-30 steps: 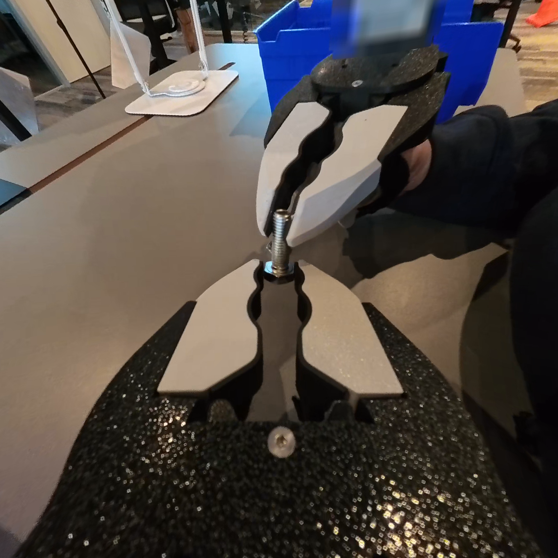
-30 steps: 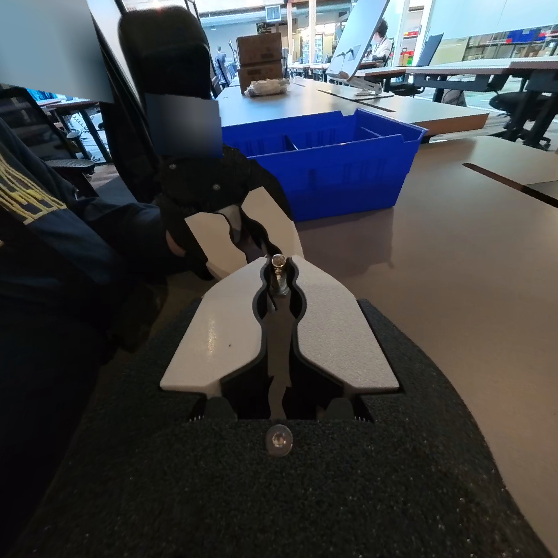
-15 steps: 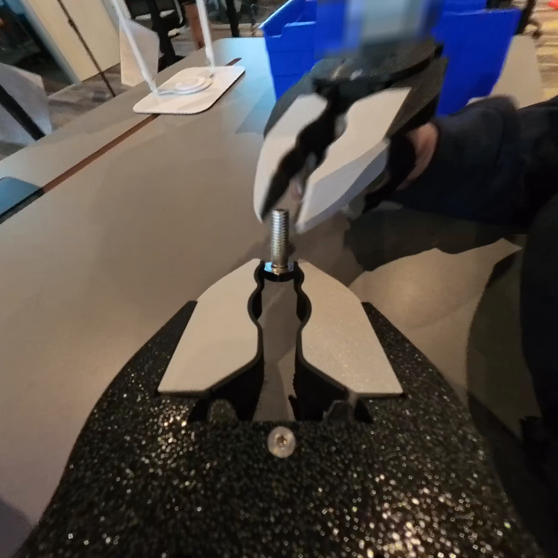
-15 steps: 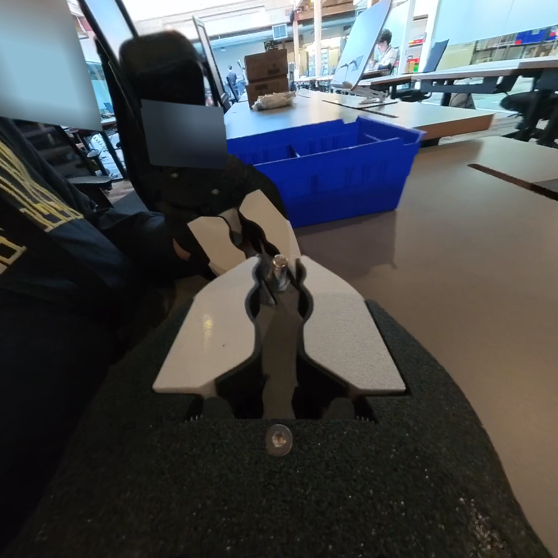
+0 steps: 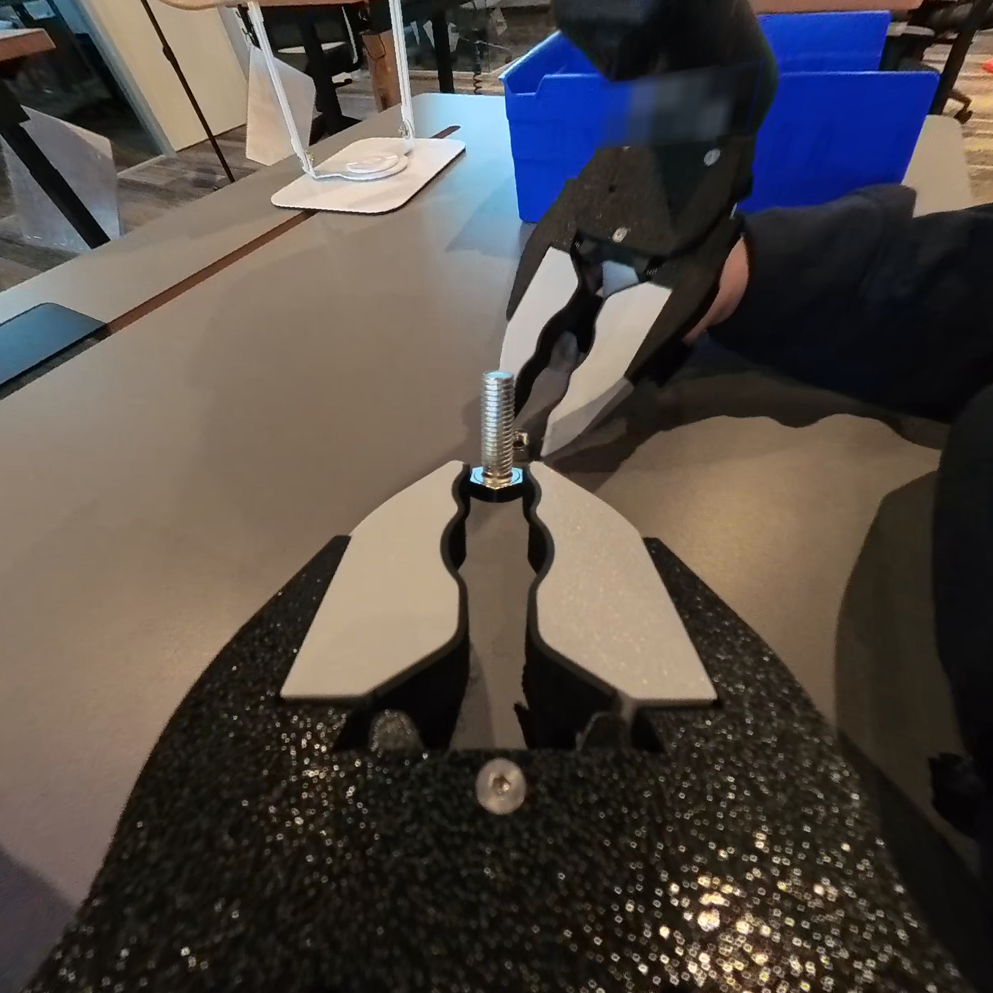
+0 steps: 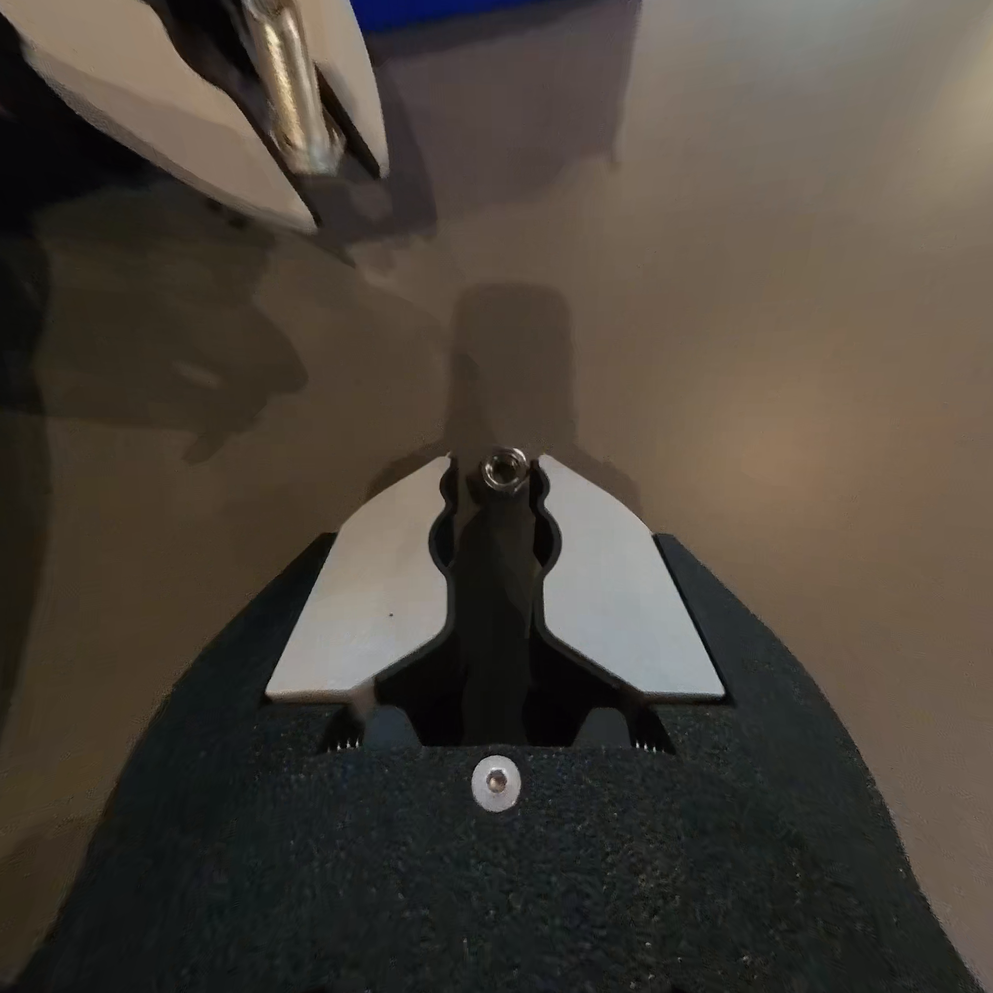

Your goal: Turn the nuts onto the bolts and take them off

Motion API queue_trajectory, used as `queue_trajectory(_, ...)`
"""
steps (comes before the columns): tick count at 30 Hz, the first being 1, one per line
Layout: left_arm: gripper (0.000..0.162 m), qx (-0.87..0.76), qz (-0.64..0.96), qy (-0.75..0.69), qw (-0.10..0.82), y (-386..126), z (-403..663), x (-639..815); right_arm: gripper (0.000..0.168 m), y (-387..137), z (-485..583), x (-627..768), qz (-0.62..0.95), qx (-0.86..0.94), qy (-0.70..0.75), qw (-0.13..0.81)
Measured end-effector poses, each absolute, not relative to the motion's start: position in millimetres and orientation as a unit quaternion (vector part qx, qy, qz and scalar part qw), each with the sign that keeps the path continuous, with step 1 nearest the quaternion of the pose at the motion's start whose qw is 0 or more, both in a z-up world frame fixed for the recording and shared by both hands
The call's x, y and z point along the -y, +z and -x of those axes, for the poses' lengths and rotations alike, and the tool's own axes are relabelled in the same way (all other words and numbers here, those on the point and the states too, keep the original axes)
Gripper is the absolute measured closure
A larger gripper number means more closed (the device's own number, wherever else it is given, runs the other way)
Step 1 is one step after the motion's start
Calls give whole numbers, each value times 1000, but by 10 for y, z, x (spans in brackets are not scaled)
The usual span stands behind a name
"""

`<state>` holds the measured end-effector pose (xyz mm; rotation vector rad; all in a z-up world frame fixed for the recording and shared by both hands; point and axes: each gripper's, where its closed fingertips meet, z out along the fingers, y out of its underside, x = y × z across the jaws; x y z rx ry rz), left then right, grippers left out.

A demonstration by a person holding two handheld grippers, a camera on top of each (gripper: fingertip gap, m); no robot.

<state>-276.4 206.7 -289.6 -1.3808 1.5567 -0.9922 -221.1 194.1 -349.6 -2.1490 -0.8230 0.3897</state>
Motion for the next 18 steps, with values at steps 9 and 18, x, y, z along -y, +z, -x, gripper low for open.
queue_trajectory(9,144,-620,545,-396,402,-2903,2758,-2046,146,-3555,2198,-1970,853,326,136,385)
queue_trajectory(18,144,-623,544,-397,398,-2916,2747,-2029,150,-3465,2205,-2031,849,317,138,398)
